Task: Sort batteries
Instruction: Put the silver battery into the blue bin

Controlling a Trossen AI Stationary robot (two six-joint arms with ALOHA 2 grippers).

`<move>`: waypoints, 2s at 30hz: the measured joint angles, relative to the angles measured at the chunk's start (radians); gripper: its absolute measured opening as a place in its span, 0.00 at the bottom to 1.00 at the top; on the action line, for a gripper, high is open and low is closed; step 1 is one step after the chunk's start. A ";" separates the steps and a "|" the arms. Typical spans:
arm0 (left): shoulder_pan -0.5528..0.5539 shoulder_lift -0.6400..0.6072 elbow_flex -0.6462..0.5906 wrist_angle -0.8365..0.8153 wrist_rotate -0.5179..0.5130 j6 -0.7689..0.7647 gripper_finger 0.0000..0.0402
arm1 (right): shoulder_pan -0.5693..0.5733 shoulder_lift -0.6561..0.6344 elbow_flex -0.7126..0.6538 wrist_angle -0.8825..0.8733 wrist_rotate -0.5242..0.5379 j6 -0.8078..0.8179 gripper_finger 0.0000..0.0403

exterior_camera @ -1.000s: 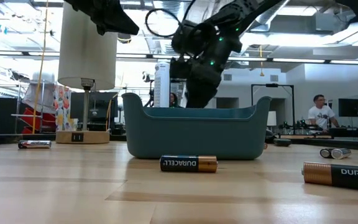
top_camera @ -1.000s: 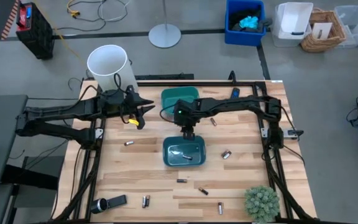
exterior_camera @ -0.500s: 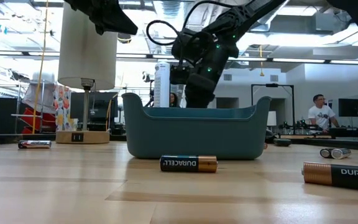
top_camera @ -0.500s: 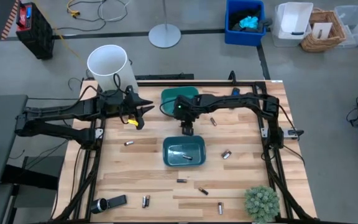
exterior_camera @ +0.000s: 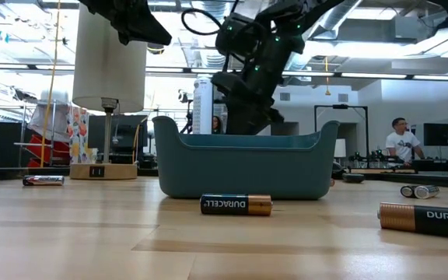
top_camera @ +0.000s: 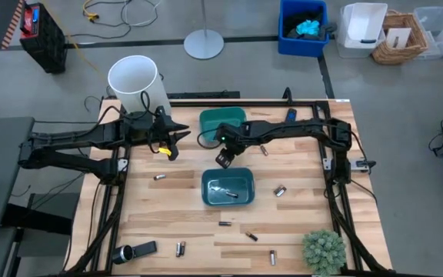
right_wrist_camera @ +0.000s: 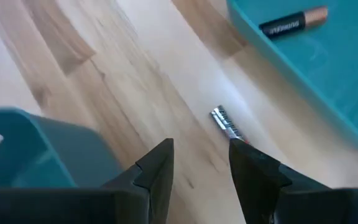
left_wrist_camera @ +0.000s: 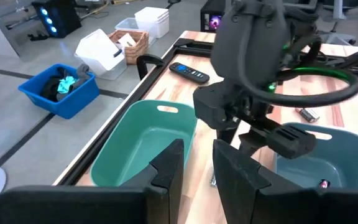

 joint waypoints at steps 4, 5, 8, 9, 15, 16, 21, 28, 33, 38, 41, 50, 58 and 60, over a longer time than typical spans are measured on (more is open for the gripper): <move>0.000 0.000 0.000 0.000 0.002 -0.002 0.21 | 0.003 0.009 0.000 -0.008 0.009 0.162 0.45; 0.000 0.000 0.000 0.000 0.006 -0.005 0.21 | 0.002 0.010 0.000 -0.015 0.009 0.202 0.47; 0.000 0.000 0.000 0.000 0.028 -0.017 0.21 | 0.002 0.010 -0.001 -0.026 0.011 0.319 0.51; 0.000 0.000 0.000 0.000 0.034 -0.023 0.21 | 0.002 0.010 -0.001 -0.036 0.012 0.358 0.53; 0.000 0.000 0.000 0.000 0.062 -0.017 0.21 | 0.013 0.010 -0.001 -0.041 0.059 0.492 0.59; 0.000 0.000 0.000 0.000 0.065 -0.011 0.21 | 0.013 0.010 -0.001 -0.042 0.069 0.503 0.59; 0.000 0.000 0.000 0.001 0.086 -0.003 0.21 | 0.019 0.010 -0.001 -0.021 0.074 0.510 0.60; 0.000 0.000 0.000 0.001 0.108 -0.009 0.21 | 0.023 0.011 -0.001 0.181 0.085 0.524 0.62; 0.000 0.000 0.000 0.003 0.152 -0.027 0.21 | 0.025 0.011 0.000 0.235 0.085 0.585 0.60; 0.000 0.000 0.000 0.003 0.162 -0.020 0.21 | 0.023 0.013 0.000 0.142 0.085 0.620 0.64; 0.000 0.000 0.000 0.003 0.162 -0.008 0.21 | 0.026 0.013 0.000 0.091 0.085 0.644 0.69; 0.000 0.000 0.000 0.003 0.195 0.015 0.20 | 0.032 0.013 0.000 -0.020 0.116 0.722 0.92; 0.000 0.000 0.000 0.003 0.198 0.024 0.20 | 0.055 0.013 0.000 -0.033 0.182 0.797 0.97; 0.000 0.000 0.000 0.003 0.199 0.023 0.20 | 0.059 0.013 0.000 -0.041 0.217 0.814 0.97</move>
